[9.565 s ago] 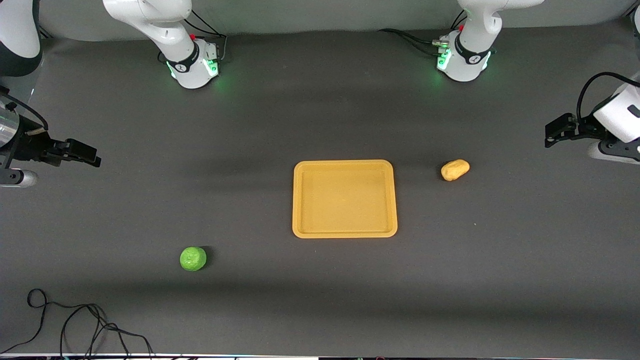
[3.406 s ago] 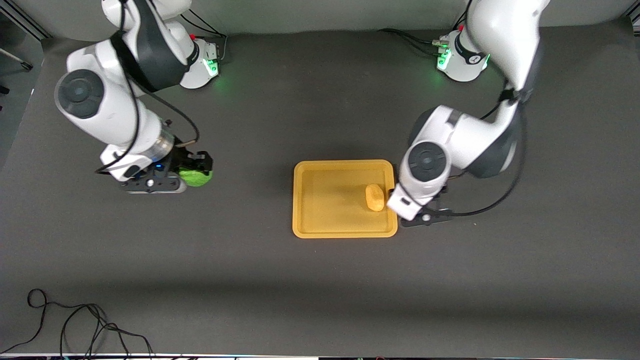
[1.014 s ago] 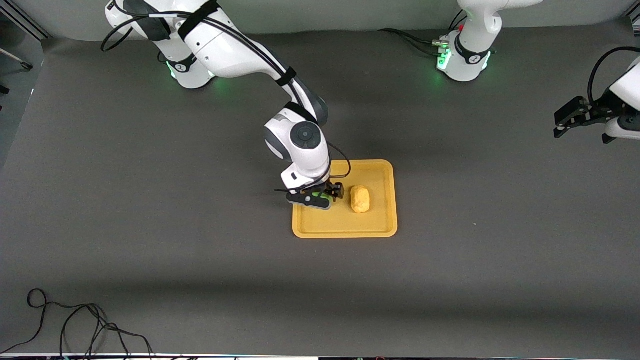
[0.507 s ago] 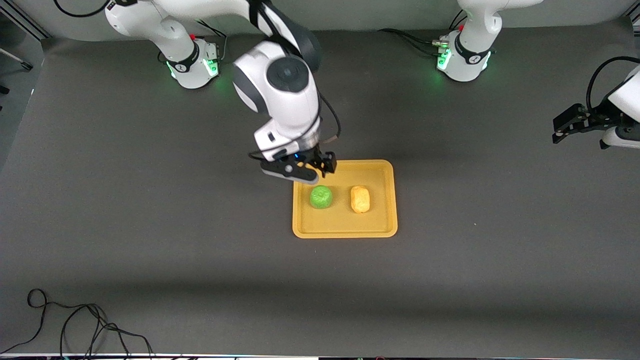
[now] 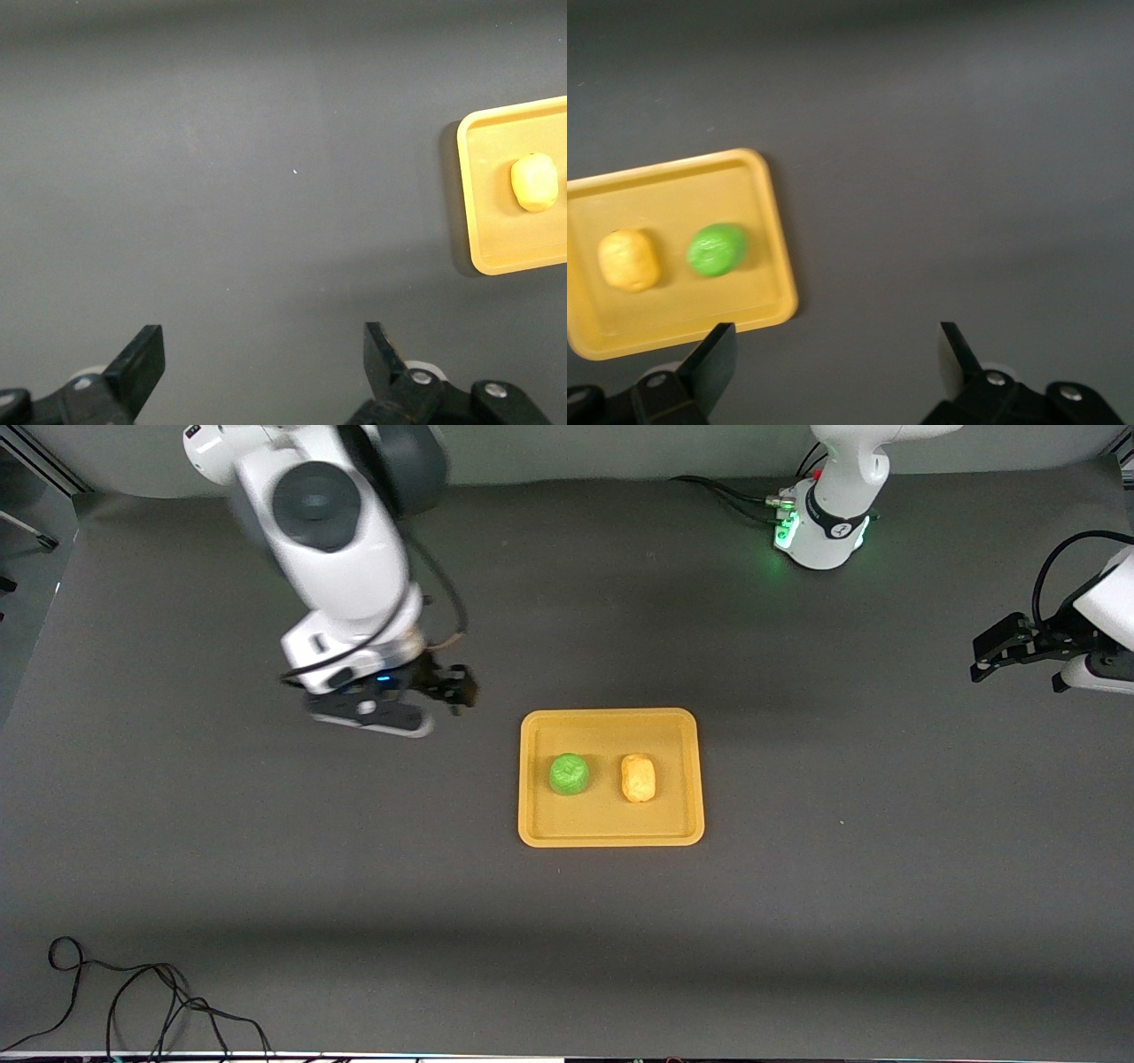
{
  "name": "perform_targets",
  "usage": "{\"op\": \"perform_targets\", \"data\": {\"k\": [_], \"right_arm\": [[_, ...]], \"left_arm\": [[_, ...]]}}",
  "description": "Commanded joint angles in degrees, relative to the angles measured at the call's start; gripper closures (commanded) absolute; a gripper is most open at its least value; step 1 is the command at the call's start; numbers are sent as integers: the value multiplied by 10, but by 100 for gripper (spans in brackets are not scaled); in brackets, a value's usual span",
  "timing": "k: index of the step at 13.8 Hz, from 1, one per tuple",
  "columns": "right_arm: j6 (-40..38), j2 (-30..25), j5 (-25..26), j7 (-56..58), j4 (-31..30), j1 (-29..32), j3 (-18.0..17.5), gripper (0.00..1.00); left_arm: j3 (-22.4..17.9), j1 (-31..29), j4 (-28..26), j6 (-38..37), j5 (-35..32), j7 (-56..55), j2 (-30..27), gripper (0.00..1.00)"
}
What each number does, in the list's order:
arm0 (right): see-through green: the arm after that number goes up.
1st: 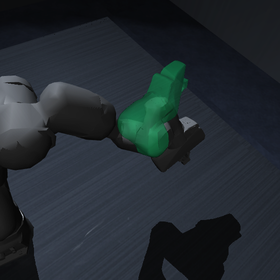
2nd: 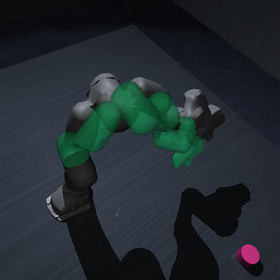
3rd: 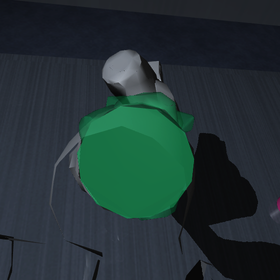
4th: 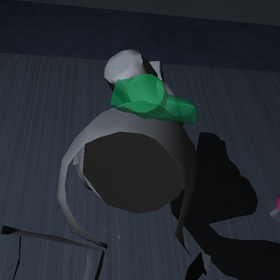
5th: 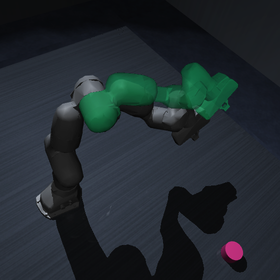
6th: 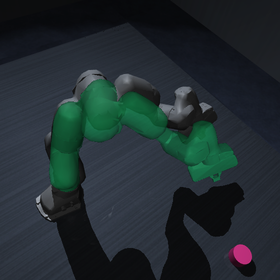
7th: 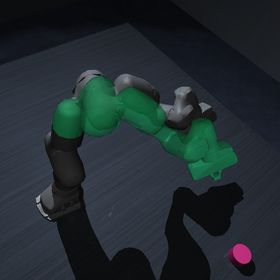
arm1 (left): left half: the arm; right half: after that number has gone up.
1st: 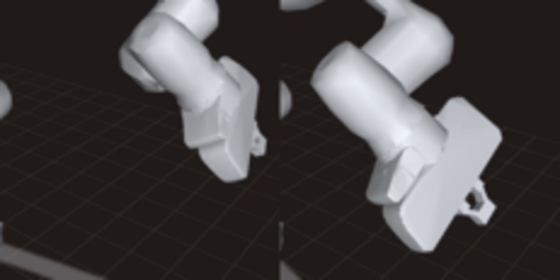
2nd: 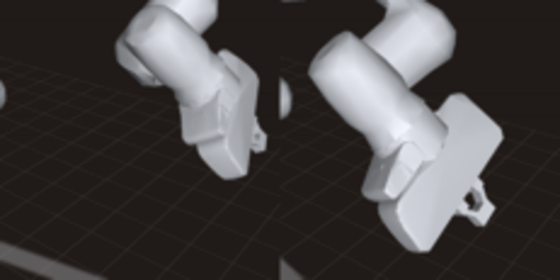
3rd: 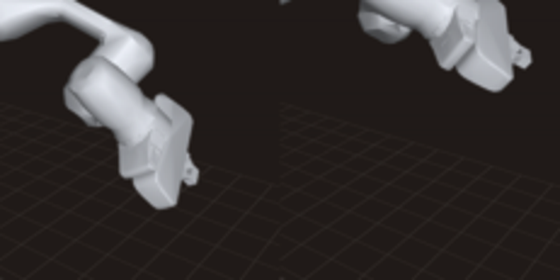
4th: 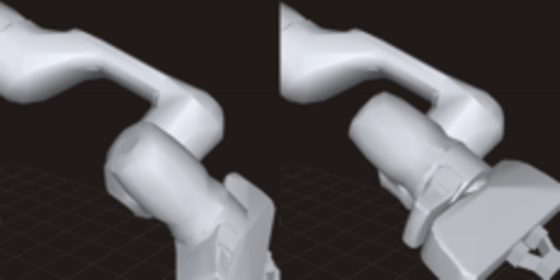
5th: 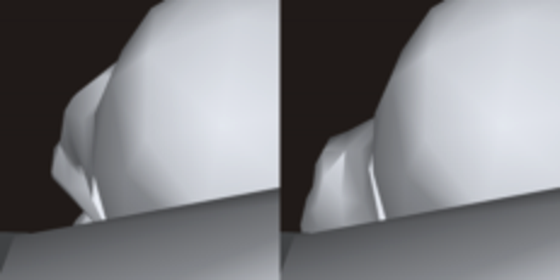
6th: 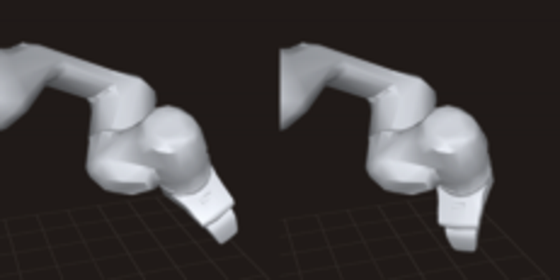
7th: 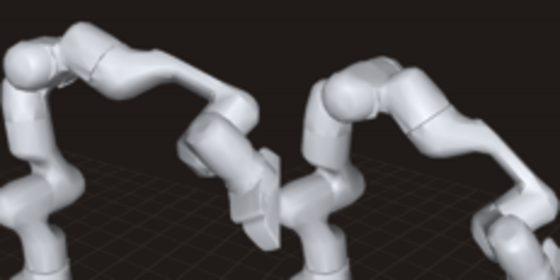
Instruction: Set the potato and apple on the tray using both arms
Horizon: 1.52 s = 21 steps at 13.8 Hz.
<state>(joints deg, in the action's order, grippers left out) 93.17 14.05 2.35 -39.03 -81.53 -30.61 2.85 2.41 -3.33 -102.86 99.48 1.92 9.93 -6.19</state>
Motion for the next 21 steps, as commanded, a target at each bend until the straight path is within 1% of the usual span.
{"op": "perform_targets", "data": {"k": [1, 2, 5, 6, 8, 11, 13, 21], "right_arm": [[8, -95, -29, 112, -105, 92, -5, 0], [8, -109, -34, 151, -121, 127, -8, 0], [3, -136, -38, 261, -140, 244, -38, 0], [3, -140, -38, 299, -144, 276, -40, 0], [3, -141, -38, 355, -144, 317, -40, 0], [3, -141, -38, 378, -143, 318, -20, 0], [-1, -141, -36, 379, -138, 317, -13, 0], [-21, -141, -33, 373, -123, 311, -17, 0]], "left_arm": [[2, 3, 4, -10, 0, -15, -6, 0], [2, 4, 4, -10, 0, -16, -5, 0], [7, 5, 4, -6, -1, -16, -2, 0], [7, 4, 4, -6, -1, -16, -1, 0], [7, 3, 1, -11, -1, -14, 0, 0], [7, 3, -5, -8, 0, -15, 0, 0], [7, 6, -4, 3, 1, -16, 4, 0], [9, 10, -3, 9, -2, -47, 17, 0]]}}
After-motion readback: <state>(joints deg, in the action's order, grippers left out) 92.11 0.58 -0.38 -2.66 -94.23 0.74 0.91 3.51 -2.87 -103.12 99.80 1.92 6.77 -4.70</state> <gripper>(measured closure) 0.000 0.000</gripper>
